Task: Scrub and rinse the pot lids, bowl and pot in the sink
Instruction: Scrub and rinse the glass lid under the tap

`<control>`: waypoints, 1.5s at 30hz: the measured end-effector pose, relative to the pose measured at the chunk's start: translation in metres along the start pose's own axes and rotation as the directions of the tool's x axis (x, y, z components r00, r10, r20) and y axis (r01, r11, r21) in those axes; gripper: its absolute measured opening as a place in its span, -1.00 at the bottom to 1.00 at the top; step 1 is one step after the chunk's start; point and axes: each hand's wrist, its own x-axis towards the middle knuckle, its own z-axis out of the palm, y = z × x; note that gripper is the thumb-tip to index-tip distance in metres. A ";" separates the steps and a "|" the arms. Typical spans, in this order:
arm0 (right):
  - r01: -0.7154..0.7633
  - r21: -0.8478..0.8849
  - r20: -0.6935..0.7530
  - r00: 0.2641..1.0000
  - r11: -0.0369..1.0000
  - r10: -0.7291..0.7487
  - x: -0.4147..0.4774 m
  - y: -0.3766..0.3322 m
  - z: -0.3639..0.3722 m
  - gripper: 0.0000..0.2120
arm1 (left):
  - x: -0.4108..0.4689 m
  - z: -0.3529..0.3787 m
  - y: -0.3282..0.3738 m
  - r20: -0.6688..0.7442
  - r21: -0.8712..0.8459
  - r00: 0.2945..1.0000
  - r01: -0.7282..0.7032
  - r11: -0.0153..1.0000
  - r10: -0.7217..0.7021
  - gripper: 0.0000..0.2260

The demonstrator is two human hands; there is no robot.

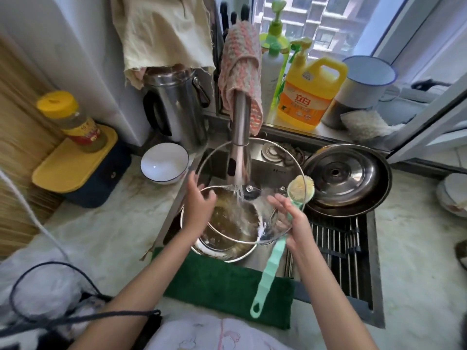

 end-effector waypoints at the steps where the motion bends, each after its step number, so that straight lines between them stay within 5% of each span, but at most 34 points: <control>1: 0.017 -0.054 -0.035 0.999 0.998 -0.019 -0.005 0.000 -0.003 -0.70 | -0.006 0.011 -0.003 0.031 0.263 0.998 -0.062 0.963 0.056 -0.40; 2: 0.032 -0.086 -0.061 0.997 0.996 -0.037 -0.011 0.000 -0.004 -0.65 | -0.012 0.022 -0.006 0.090 0.492 0.991 -0.134 0.860 0.103 -0.40; 4: 0.058 -0.095 -0.105 0.992 0.994 -0.067 -0.021 -0.005 -0.004 -0.67 | -0.029 0.047 -0.005 0.292 0.632 0.945 -0.306 0.712 0.148 -0.46; 7: 0.057 -0.173 -0.138 0.987 0.983 -0.081 -0.036 -0.015 -0.005 -0.73 | -0.049 0.073 0.001 0.570 0.393 0.764 -0.577 0.716 0.303 -0.46; 9: 0.060 -0.222 -0.131 0.987 0.973 -0.091 -0.048 -0.025 -0.006 -0.76 | -0.039 0.074 0.003 0.588 0.373 0.697 -0.684 0.627 0.410 -0.47; 13: 0.106 -0.303 -0.163 0.973 0.947 -0.161 -0.062 -0.048 -0.021 -0.76 | -0.003 0.057 0.001 0.436 0.604 0.868 -0.478 0.637 0.238 -0.52; 14: 0.120 -0.337 -0.175 0.967 0.934 -0.187 -0.065 -0.055 -0.024 -0.76 | 0.000 0.052 -0.003 0.456 0.648 0.865 -0.484 0.588 0.208 -0.53; 18: 0.217 -0.529 -0.142 0.931 0.820 -0.337 -0.075 -0.093 -0.037 -0.81 | -0.015 0.043 -0.016 0.557 0.483 0.804 -0.519 0.706 0.210 -0.39; 21: 0.326 -0.736 0.007 0.880 0.593 -0.475 -0.083 -0.130 -0.035 -0.91 | -0.028 0.041 -0.017 0.591 0.479 0.791 -0.503 0.719 0.159 -0.46; 25: 0.291 -0.954 0.236 0.875 0.070 -0.424 -0.080 -0.172 -0.035 -0.88 | -0.037 0.049 -0.014 0.680 0.422 0.724 -0.517 0.744 0.117 -0.66; 29: 0.208 -0.919 0.309 0.907 -0.336 -0.286 -0.070 -0.204 -0.034 -0.90 | -0.045 0.061 0.007 0.681 0.311 0.705 -0.523 0.793 0.198 -0.68; 33: 0.219 -0.809 0.381 0.902 -0.545 -0.204 -0.050 -0.218 -0.039 -0.88 | -0.043 0.074 0.027 0.627 0.254 0.739 -0.491 0.833 0.245 -0.70; 38: 0.236 -0.742 0.408 0.902 -0.628 -0.143 -0.017 -0.220 -0.056 -0.82 | -0.035 0.078 0.026 0.581 0.241 0.791 -0.394 0.887 0.194 -0.73; 45: 0.194 -0.830 0.318 0.934 -0.523 -0.159 0.024 -0.234 -0.069 -0.85 | -0.039 0.079 0.016 0.591 0.254 0.791 -0.365 0.896 0.155 -0.72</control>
